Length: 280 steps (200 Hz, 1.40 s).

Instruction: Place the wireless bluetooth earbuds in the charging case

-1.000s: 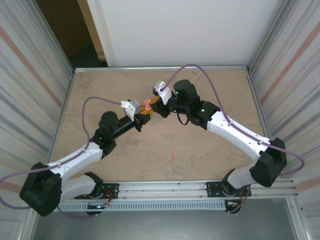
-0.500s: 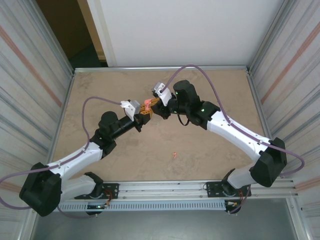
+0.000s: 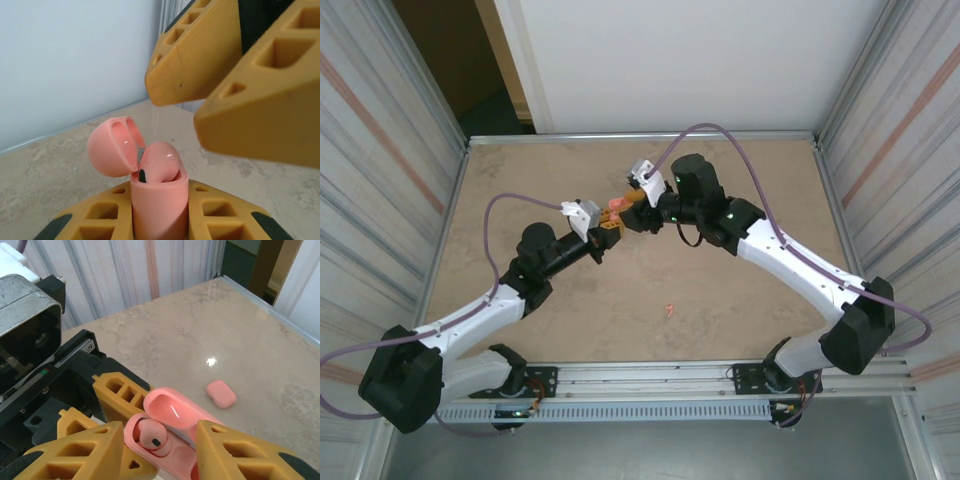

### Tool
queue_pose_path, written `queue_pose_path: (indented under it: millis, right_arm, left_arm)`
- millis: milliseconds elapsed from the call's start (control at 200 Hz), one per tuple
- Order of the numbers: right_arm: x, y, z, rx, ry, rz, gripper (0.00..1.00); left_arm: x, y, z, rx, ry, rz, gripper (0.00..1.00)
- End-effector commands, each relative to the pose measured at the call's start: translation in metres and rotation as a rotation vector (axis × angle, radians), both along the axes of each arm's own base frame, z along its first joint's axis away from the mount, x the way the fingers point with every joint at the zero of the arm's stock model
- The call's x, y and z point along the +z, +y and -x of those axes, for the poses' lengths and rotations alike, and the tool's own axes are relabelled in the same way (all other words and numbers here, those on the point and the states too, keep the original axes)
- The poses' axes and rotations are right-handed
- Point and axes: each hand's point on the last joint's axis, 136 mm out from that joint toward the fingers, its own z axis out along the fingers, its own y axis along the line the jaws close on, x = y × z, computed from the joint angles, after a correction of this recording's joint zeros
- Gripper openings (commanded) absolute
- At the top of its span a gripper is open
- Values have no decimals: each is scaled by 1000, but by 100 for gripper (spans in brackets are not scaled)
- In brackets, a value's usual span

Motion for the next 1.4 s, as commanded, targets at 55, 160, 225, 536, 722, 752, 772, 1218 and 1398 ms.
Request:
queue_pose_path:
  millis: [55,160,225,536,722,752,772,1218,1398]
  right_arm:
    - [43,-18,0,-45,-42,-100,44]
    - [45,-28,-3,-84,-35,-115,48]
    - [44,-33,-4,-104,-27,-120,50]
    - [29,-55,-3,-182,32,-115,53]
    - [18,-64,1,-206,71,-92,53]
    - [16,-65,1,-211,78,-89,54]
    - [15,-67,2,-215,80,-86,54]
    - [-37,-83,10,-300,323,-33,54]
    - [-67,-86,14,-333,440,-1,54]
  left_arm:
    - [21,3,2,-3,-65,32,0]
    - [23,2,2,-3,-70,33,0]
    - [24,3,2,1,-75,34,0]
    - [33,8,4,21,-101,37,0]
    - [39,13,6,35,-118,41,0]
    - [40,13,7,37,-122,42,0]
    - [41,14,7,38,-124,44,0]
    - [50,23,14,64,-158,39,0]
    - [55,26,15,77,-176,33,0]
